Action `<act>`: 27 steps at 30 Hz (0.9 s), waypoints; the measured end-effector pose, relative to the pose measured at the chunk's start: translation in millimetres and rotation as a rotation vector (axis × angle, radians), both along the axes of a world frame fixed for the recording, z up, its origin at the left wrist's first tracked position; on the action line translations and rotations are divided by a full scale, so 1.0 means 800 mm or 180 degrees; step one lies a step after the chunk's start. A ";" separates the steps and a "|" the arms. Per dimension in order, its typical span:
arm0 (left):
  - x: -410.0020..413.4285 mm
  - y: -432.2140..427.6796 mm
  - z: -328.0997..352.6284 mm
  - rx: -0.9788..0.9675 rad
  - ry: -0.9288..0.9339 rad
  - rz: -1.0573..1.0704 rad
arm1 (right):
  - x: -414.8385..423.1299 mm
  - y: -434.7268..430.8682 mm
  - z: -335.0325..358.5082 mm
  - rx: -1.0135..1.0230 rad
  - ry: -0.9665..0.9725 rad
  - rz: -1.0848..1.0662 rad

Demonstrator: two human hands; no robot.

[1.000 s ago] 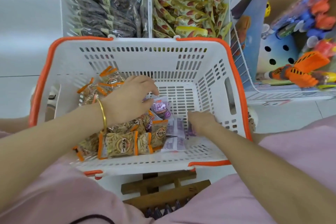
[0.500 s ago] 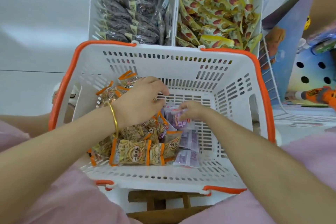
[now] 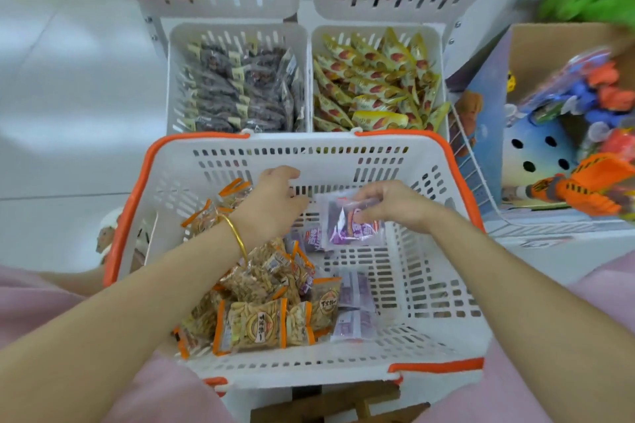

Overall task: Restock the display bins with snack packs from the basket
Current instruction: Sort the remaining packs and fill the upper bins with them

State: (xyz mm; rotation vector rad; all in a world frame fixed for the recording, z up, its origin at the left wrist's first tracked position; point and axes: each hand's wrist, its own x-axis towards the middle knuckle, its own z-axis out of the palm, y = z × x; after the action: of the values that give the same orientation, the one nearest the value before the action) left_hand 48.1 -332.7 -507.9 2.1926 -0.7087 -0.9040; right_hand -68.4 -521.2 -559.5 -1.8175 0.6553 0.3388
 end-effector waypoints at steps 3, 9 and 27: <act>-0.001 -0.018 0.015 -0.0521 0.1655 0.0645 | 0.000 0.005 0.061 0.0424 -0.0502 -0.0034; -0.004 -0.029 0.047 -0.1137 0.2225 0.0800 | -0.007 0.011 0.114 0.0242 -0.0582 -0.0519; -0.005 -0.025 0.085 -0.1296 0.2018 -0.0592 | 0.021 0.027 0.206 -0.1354 -0.1113 0.0662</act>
State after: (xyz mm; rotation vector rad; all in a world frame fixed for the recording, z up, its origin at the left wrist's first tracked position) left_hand 44.3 -352.6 -439.9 1.3868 -0.7039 -1.3279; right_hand -52.0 -499.6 -394.6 -2.2892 0.3053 0.0088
